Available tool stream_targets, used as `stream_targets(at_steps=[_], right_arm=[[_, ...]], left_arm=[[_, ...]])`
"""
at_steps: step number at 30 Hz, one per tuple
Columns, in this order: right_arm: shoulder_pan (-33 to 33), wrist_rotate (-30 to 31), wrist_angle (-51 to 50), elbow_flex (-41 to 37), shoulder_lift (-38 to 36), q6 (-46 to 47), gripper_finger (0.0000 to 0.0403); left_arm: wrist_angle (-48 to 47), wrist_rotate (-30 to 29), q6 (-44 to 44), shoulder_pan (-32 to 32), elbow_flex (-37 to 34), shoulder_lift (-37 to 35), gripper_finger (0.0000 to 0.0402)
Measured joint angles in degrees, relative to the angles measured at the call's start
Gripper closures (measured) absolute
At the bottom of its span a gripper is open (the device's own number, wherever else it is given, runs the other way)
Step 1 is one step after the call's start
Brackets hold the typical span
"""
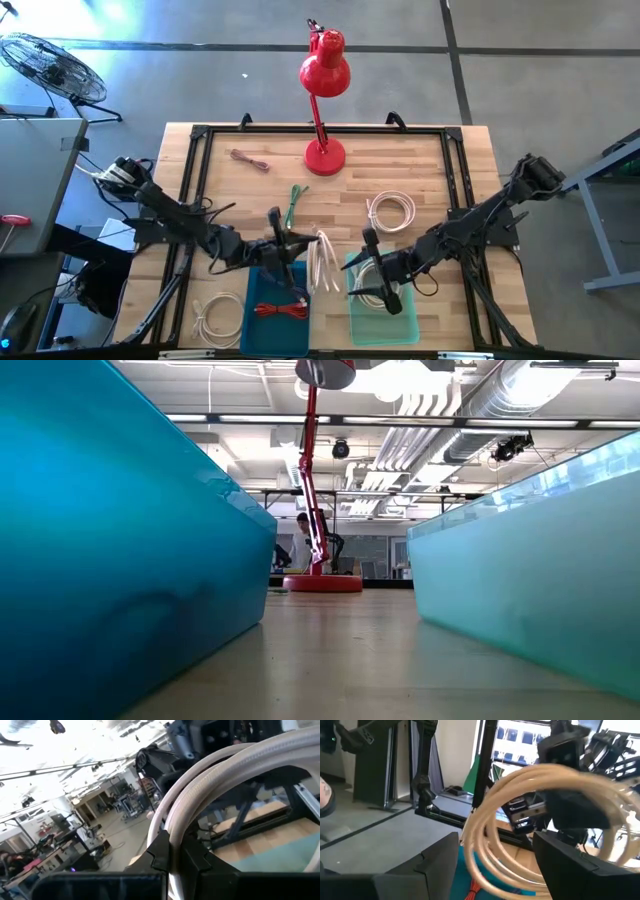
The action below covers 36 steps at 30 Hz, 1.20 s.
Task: Pick & Place USB Port
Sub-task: Put the white USB cable into the green bin
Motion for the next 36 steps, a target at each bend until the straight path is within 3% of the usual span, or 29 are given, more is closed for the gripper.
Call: stream_targets(at_steps=[12, 24, 36], right_arm=[[-0.4, -0.2, 1.8, 0.0, 3.3, -0.5, 0.0155], [-4.7, -7.3, 4.7, 0.1, 5.8, 3.8, 0.0155], [-5.2, -9.2, 4.7, 0.1, 6.0, 4.0, 0.0155]], left_arm=[[0.6, 3.0, -1.4, 4.1, -0.1, 2.0, 0.0393], [2.9, 5.9, -2.0, 6.0, 1.6, 5.2, 0.0393], [3.5, 6.9, -3.0, 7.0, 1.4, 6.3, 0.0393]])
